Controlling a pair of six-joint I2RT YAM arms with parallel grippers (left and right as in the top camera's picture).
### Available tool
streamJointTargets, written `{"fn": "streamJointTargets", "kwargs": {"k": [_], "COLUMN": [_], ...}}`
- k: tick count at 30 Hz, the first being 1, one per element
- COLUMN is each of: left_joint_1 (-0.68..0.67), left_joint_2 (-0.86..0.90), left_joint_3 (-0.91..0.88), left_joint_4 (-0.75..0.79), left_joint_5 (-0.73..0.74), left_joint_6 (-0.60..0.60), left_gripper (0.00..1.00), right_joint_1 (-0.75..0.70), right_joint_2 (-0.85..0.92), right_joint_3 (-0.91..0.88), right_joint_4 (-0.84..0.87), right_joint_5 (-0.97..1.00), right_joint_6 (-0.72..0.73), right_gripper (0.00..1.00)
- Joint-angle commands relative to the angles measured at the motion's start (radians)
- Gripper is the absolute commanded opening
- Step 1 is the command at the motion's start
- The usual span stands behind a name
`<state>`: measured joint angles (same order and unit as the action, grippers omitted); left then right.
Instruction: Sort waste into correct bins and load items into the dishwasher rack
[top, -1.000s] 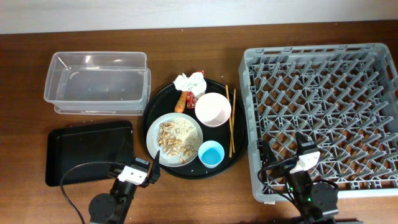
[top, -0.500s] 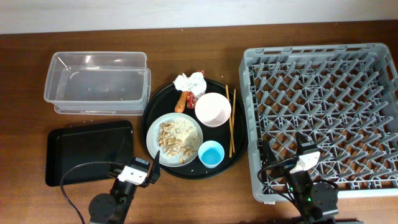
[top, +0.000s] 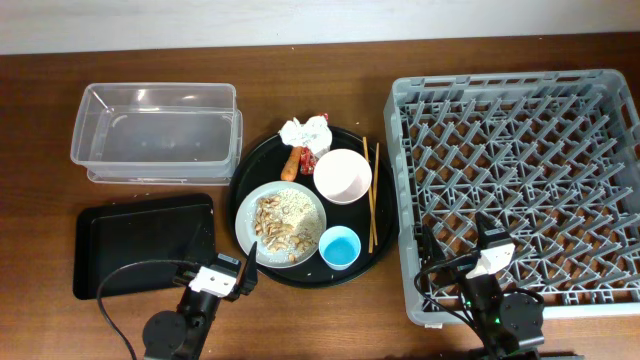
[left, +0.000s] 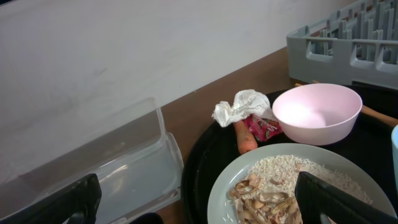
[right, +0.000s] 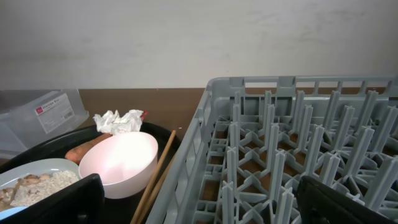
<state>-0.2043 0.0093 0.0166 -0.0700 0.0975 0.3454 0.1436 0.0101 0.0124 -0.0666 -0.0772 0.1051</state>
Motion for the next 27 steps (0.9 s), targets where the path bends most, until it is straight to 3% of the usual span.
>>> {"fn": "streamJointTargets", "kwargs": {"k": [1,4,9,12,18,23,27], "left_joint_1": [0.005,0.005,0.005,0.005,0.005,0.005,0.005], "left_joint_2": [-0.004,-0.004,-0.004,-0.002,0.126,0.367,0.616], "left_joint_3": [-0.007,-0.006,0.031,0.098,0.349,0.631,0.878], "left_joint_4": [0.003,0.047,0.299,0.309,0.066,-0.185,-0.399], "left_joint_5": [-0.007,-0.006,-0.008,-0.008,-0.014,-0.012,0.103], "left_joint_6": [0.008,0.008,0.008,0.008,0.007,-0.056,-0.117], "left_gripper": [0.99,0.99,0.99,0.99,0.99,0.99,0.99], "right_joint_1": [-0.006,-0.006,-0.006,-0.006,-0.006,-0.006,-0.006], "right_joint_2": [-0.007,-0.006,-0.007,-0.006,0.09,0.332,0.582], "right_joint_3": [-0.007,-0.007,0.013,0.082,0.307,0.544,0.774], "right_joint_4": [-0.002,0.006,0.066,0.043,-0.128,-0.326,-0.503], "right_joint_5": [0.002,0.001,-0.116,-0.14,-0.122,-0.121,-0.124], "right_joint_6": [0.007,0.007,0.008,0.007,0.007,0.007,0.007], "right_gripper": [0.98,0.98,0.98,0.98,0.98,0.98,0.98]}}
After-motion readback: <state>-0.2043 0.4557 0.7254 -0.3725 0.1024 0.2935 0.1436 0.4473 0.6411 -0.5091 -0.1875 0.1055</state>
